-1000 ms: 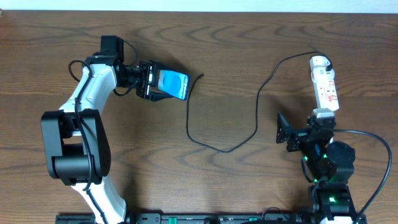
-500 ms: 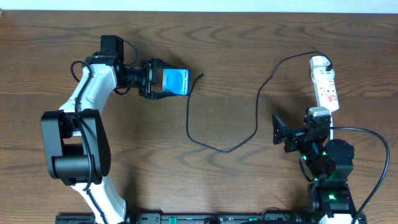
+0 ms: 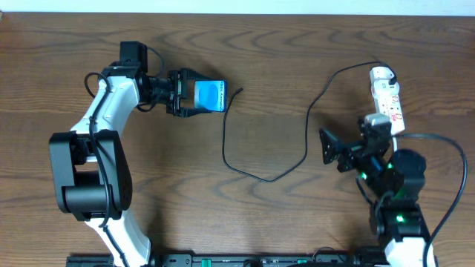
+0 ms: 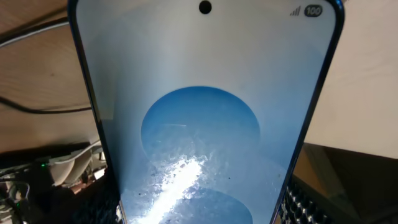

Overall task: Plug charger to phone and switch on socket
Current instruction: 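Move the right gripper toward the phone held by the left gripper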

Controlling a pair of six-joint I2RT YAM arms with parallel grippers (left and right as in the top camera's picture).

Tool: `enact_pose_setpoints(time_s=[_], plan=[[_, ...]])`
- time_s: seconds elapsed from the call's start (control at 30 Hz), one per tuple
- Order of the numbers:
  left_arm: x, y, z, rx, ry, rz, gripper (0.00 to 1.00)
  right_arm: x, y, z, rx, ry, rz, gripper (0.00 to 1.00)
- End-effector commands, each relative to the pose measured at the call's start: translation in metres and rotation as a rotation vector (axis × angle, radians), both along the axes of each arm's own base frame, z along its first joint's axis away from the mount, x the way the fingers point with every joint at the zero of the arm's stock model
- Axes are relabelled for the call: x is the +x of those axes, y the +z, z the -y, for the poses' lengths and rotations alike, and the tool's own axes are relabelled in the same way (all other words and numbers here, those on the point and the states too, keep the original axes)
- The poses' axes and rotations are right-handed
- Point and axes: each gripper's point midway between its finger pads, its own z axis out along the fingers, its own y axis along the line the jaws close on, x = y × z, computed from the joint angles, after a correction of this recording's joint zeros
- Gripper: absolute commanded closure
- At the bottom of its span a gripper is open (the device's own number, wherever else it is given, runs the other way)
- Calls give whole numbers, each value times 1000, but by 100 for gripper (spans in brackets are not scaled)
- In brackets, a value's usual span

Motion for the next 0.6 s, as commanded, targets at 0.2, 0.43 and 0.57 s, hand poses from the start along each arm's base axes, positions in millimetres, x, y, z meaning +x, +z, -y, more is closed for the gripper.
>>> enact_pose_setpoints(time_s=[0.2,0.43,0.57], plan=[[5,19,1,-42,-16,85,42,27,28,-15,101,141,-130,1],[11,19,0,-23,-14,129,42,48,51,-24,190,254,-242,1],[11,18,0,-22,-13,129,42,59,68,-34,237,333,-270,1]])
